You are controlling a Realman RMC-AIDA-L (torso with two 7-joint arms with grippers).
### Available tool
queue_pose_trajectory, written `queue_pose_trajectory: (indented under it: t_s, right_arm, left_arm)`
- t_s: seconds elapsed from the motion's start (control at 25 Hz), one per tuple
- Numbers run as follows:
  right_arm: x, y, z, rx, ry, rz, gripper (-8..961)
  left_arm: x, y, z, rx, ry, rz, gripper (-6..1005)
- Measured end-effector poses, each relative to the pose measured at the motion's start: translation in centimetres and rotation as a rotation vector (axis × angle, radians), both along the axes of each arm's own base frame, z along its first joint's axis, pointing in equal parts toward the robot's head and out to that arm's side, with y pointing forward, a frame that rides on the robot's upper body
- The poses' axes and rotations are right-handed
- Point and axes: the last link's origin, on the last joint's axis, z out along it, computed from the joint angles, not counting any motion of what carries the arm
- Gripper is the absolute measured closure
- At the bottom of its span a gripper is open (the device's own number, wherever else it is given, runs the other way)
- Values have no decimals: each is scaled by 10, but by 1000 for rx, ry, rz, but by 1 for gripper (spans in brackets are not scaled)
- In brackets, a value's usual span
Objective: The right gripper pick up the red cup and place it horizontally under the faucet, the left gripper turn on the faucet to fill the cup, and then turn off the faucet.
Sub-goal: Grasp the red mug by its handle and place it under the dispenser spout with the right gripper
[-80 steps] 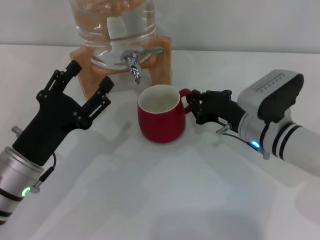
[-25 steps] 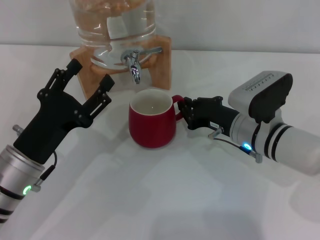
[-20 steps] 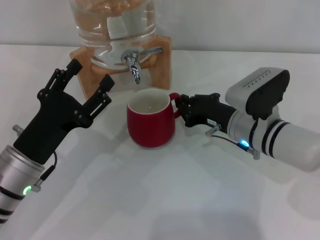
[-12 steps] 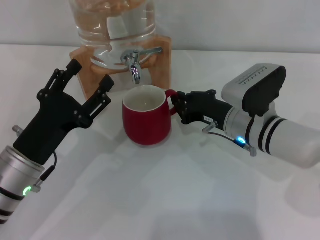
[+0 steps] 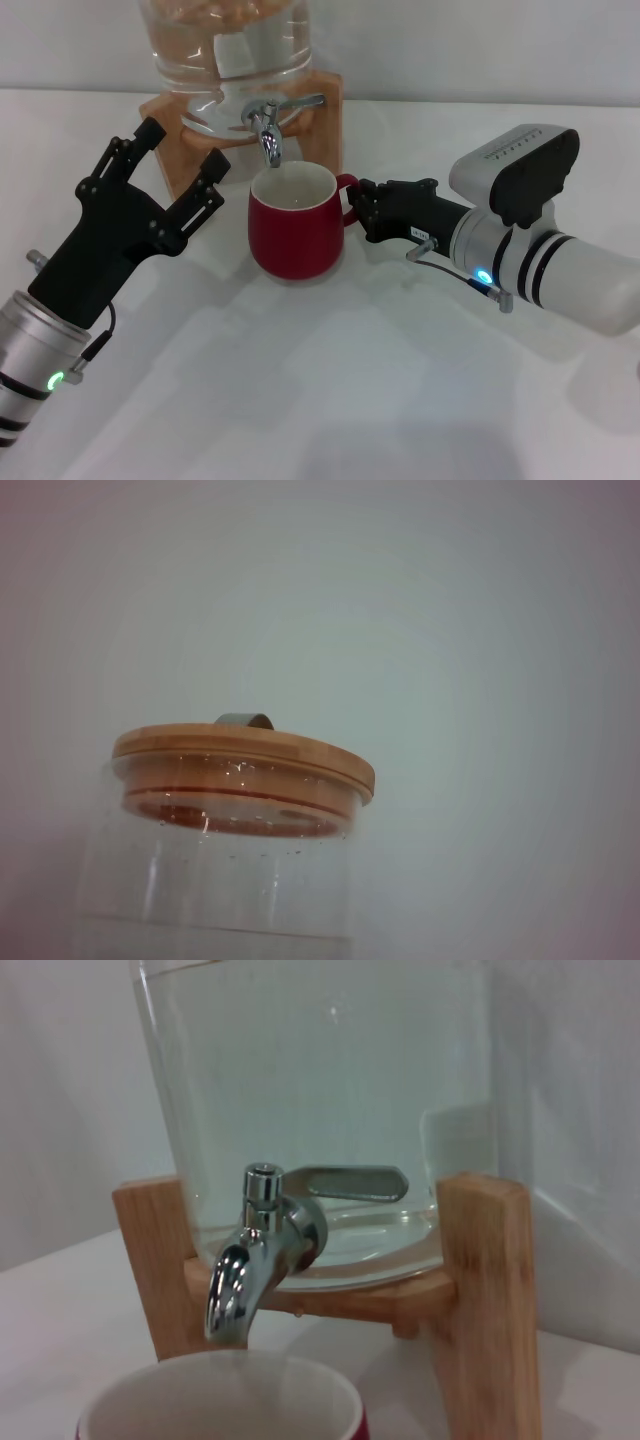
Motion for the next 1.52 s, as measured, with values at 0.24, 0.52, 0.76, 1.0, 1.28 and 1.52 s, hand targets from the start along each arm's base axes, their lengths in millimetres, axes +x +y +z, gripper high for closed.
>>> queue_pose_trajectory:
  t_s: [0.24, 0.52, 0.76, 1.0, 1.28, 1.52]
  right_arm:
    - [2, 0, 0, 2, -16, 7, 816]
    - [4, 2, 4, 26, -35, 57, 811]
    - [2, 1, 5, 46, -69, 121, 806]
    - [2, 3, 3, 36, -112, 126, 801]
    - [-2, 7, 1, 29, -123, 110, 796]
    - [-1, 8, 2, 29, -124, 106, 791]
  left_arm:
    - [0, 0, 0, 0, 0, 0, 138]
    - [0, 0, 0, -1, 0, 1, 138]
    - [0, 0, 0, -2, -1, 0, 138]
    - [0, 0, 0, -2, -2, 0, 138]
    - [0, 0, 0, -3, -4, 0, 137]
    - [0, 0, 0, -4, -5, 1, 137]
